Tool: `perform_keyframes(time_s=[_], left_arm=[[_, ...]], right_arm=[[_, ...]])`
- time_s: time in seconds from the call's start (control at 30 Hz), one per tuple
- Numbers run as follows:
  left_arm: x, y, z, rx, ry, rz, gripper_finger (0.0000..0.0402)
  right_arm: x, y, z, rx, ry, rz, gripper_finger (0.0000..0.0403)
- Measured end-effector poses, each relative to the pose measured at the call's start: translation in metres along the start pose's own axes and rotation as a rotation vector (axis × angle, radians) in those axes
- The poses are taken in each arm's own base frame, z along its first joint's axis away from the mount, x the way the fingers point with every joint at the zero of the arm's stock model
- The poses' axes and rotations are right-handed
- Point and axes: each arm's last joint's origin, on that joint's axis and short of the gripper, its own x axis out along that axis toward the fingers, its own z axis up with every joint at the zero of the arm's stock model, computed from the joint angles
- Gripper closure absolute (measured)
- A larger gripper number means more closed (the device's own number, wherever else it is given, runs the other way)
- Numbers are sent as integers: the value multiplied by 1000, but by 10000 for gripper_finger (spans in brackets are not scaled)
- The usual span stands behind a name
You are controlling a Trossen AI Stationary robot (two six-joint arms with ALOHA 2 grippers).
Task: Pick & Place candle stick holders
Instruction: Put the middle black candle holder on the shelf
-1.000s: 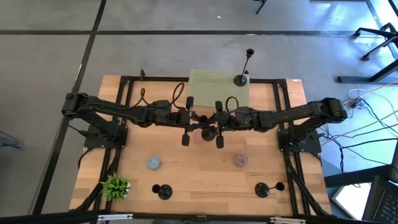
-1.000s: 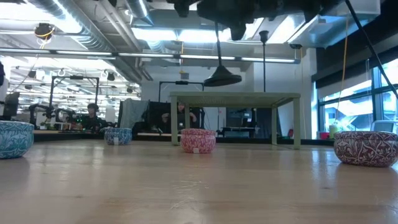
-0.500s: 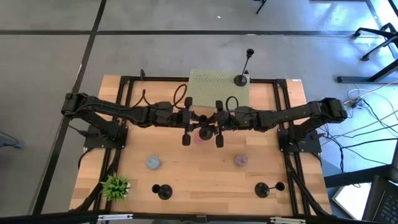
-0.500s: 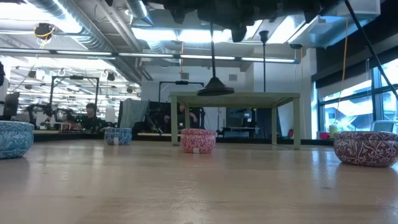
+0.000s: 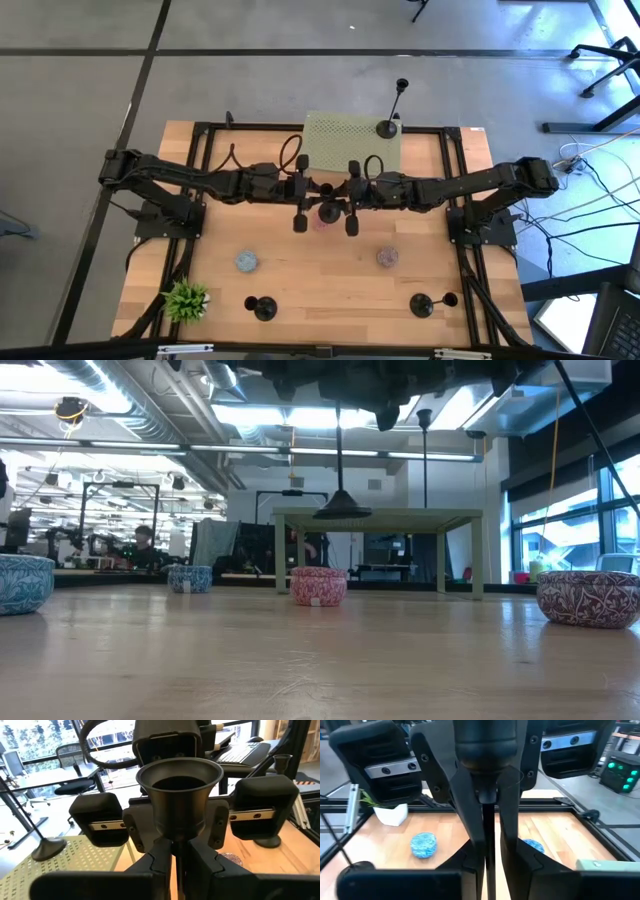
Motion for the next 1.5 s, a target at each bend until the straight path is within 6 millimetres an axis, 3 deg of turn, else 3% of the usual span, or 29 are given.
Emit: perform_keyframes(time_s=[0.27,0.8,1.2,1.5], left_arm=[[0,0,0,0,0,-3,351],[0,1,-4,33,46,76,306],[-1,4,-5,63,80,165,303],[-21,1,3,84,143,238,302]], right_arm=[[0,2,0,-1,3,1,362],[-3,0,0,40,17,-82,363],[-6,-2,1,49,32,-122,364],[-27,-5,19,65,-5,-178,364]])
